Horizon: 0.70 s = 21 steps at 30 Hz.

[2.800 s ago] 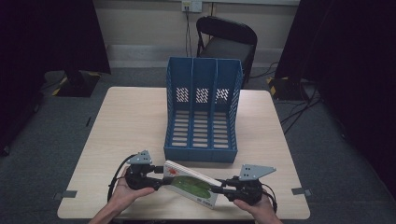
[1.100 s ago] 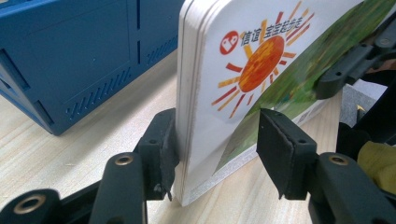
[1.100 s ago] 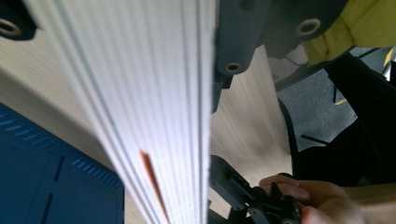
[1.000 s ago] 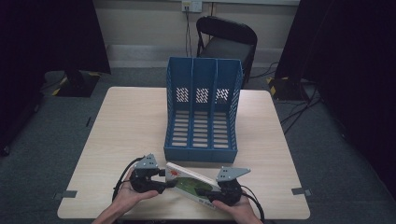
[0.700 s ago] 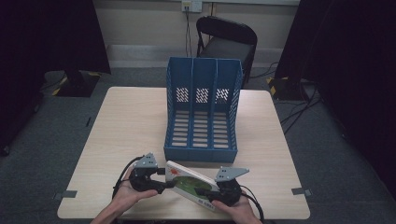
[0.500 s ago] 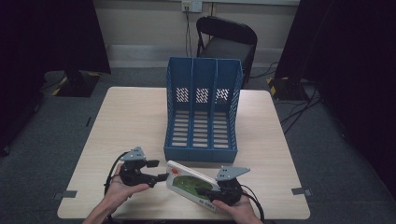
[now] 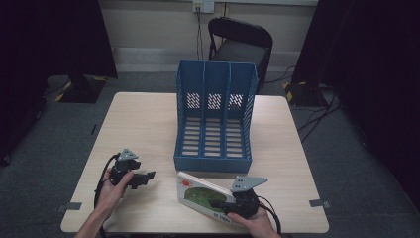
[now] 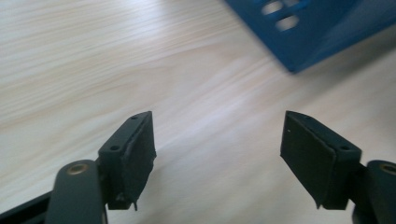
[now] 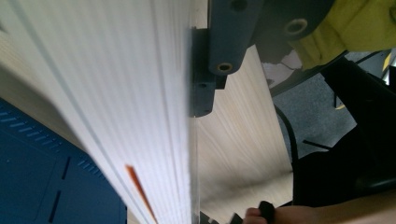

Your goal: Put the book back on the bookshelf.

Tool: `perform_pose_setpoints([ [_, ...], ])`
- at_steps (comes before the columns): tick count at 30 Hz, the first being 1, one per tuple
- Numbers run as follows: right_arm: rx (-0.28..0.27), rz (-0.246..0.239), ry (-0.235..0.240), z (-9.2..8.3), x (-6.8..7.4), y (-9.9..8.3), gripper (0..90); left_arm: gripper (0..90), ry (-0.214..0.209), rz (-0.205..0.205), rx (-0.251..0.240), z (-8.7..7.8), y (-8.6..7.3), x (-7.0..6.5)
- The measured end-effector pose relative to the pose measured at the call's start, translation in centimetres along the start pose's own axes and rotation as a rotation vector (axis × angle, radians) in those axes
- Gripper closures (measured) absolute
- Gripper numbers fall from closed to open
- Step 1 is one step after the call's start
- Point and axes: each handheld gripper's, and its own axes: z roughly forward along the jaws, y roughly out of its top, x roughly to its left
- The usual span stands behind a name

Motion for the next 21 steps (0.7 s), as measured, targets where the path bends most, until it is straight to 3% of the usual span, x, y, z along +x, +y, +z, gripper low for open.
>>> perform_pose_setpoints([
  [2,-0.005,0.001,0.002,-0.2,0.0,0.1,76.5,23.9,0.045,0.025,0.001,0.3,-0.2,0.1],
  [8,-0.02,-0.005,0.003,-0.8,0.2,0.5,76.6,22.3,0.096,0.03,0.031,1.1,-0.8,0.2],
  [11,-0.032,-0.005,0.003,-1.2,0.3,0.7,76.5,21.6,0.09,0.006,0.037,1.5,-1.1,0.4],
  [14,-0.045,-0.001,-0.001,-1.6,0.3,1.0,76.5,18.4,0.096,0.009,0.029,1.6,-1.2,0.4],
  [16,-0.055,0.001,-0.006,-1.9,0.3,1.1,76.5,18.3,0.097,0.017,0.023,1.7,-1.2,0.4],
  [17,-0.058,0.004,-0.001,-2.1,0.3,1.2,76.5,16.3,0.091,0.048,-0.013,1.9,-1.6,0.5],
  [21,-0.061,-0.007,0.005,-2.5,0.5,1.5,76.5,14.2,0.082,0.056,-0.045,2.0,-1.9,0.7],
])
